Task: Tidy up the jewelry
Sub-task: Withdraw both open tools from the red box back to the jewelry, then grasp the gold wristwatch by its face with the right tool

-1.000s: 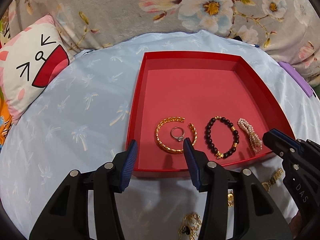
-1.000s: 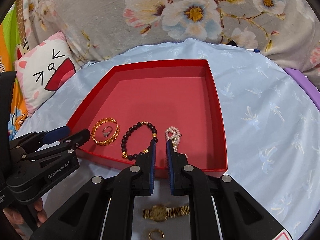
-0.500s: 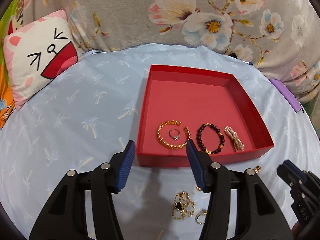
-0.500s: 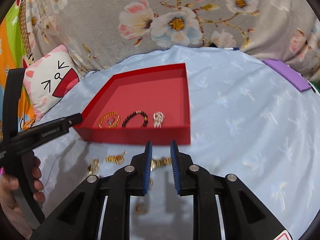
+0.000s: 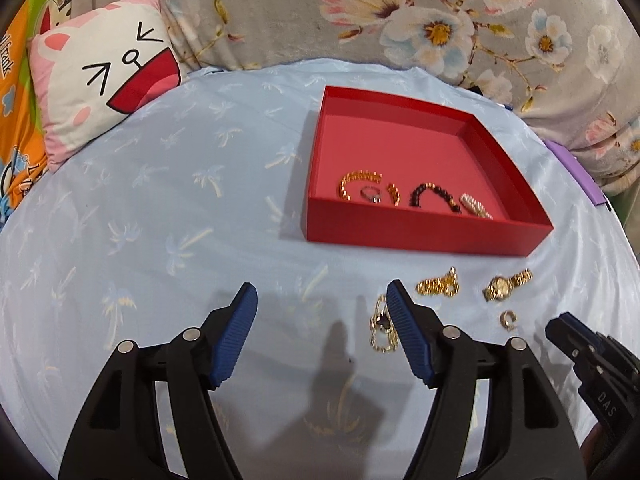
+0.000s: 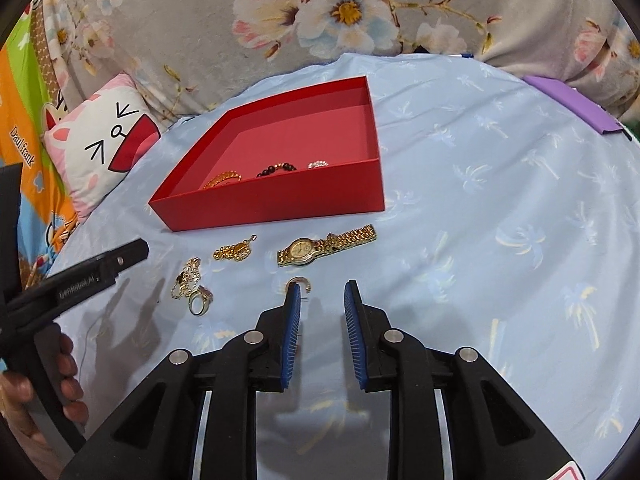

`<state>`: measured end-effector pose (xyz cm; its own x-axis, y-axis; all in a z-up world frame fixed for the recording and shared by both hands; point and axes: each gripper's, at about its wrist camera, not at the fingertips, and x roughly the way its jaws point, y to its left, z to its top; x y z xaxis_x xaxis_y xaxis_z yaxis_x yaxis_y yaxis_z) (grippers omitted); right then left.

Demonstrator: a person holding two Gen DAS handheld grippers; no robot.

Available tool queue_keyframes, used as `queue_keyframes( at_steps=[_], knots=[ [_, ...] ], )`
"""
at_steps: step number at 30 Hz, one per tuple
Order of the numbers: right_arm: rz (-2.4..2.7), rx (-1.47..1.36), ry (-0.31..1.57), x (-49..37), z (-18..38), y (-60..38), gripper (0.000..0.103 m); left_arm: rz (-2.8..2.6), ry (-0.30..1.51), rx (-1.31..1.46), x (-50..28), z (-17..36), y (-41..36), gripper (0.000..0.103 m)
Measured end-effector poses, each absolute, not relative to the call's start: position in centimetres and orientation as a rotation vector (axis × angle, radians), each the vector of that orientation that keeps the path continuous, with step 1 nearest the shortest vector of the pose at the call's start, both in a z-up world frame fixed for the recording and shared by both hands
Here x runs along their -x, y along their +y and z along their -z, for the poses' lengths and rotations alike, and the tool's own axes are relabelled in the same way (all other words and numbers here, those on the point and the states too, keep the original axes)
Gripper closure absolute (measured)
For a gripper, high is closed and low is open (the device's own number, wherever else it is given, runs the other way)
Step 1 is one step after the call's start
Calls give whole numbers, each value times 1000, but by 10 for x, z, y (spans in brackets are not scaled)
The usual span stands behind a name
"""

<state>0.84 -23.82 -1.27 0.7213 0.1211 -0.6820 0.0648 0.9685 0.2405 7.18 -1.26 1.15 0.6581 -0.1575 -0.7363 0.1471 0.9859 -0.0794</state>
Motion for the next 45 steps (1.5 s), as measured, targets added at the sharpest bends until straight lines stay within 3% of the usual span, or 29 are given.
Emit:
queue_keyframes(
  at_steps=[6,22,29,31,37,45],
  knots=[
    [-31,-286,787,-22,19,-232,70,195,857,11,-64,-1,-14,36],
    [5,-311,826,-64,28,-219,67,207,864,48,-70,6,-5,35],
    [106,-278,826,-78,27,-208,58,216,866,63,-73,7,-2,35],
    [130,-250,822,-80,28,-204,60,214,869,70,-75,8,0,35],
    [168,-217,822,-77,28,-210,79,217,871,76,-76,9,0,35],
    [115,-254,834,-48,27,-227,80,232,866,61,-71,7,-6,35]
  ],
)
